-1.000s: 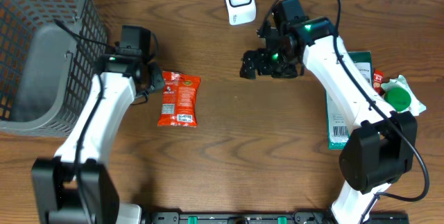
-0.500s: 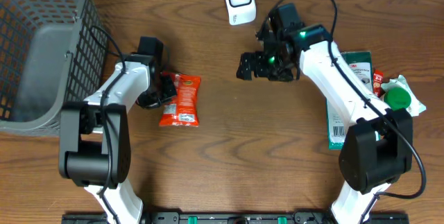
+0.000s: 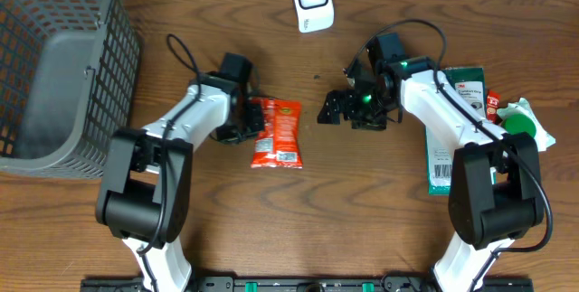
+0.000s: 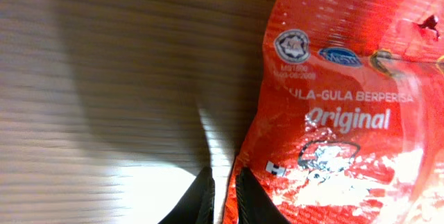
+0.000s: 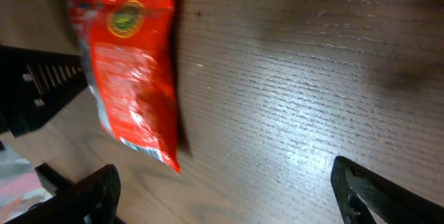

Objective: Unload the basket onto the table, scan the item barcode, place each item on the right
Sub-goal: 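Grasp the red snack bag edges with both grippers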

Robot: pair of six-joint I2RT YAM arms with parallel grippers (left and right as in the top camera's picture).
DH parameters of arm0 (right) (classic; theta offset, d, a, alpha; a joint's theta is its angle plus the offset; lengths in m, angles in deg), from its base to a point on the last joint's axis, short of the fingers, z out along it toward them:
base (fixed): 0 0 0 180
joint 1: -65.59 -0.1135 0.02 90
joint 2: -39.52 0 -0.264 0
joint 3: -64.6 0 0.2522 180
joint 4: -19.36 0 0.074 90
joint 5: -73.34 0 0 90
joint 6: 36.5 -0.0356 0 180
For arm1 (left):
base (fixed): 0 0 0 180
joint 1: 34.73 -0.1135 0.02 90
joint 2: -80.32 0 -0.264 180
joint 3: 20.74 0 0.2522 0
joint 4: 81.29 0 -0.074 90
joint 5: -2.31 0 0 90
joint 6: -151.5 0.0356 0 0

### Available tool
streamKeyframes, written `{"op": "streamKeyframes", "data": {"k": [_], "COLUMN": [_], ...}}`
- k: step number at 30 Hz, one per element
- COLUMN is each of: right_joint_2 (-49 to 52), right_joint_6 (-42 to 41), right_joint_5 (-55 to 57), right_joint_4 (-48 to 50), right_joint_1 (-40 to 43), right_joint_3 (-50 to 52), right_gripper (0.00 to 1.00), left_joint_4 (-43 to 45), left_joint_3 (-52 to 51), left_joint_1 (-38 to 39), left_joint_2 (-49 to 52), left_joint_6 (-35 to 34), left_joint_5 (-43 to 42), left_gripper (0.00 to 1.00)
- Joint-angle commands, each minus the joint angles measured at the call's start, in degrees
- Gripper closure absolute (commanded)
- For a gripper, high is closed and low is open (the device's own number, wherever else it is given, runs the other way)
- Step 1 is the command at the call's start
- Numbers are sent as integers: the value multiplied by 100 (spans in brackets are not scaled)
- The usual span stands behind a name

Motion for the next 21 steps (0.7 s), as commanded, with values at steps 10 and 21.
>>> {"op": "streamKeyframes", "data": {"k": [10,21], "right_joint_2": [68,68], "right_joint_6": [417,205], "right_joint_5": [-960,-964], "right_joint_4": [623,2708], "right_joint_1": [98,61], "right_joint_3": [586,1731], "right_gripper": [8,6], "left_joint_4": [254,431], "left_joint_3": [-28,-28], "left_joint_1": [942,1152], "left_joint_2": [111,114], "left_joint_6": [-33,-33], "left_joint_5": [-70,-70], "left_gripper": [83,83]}}
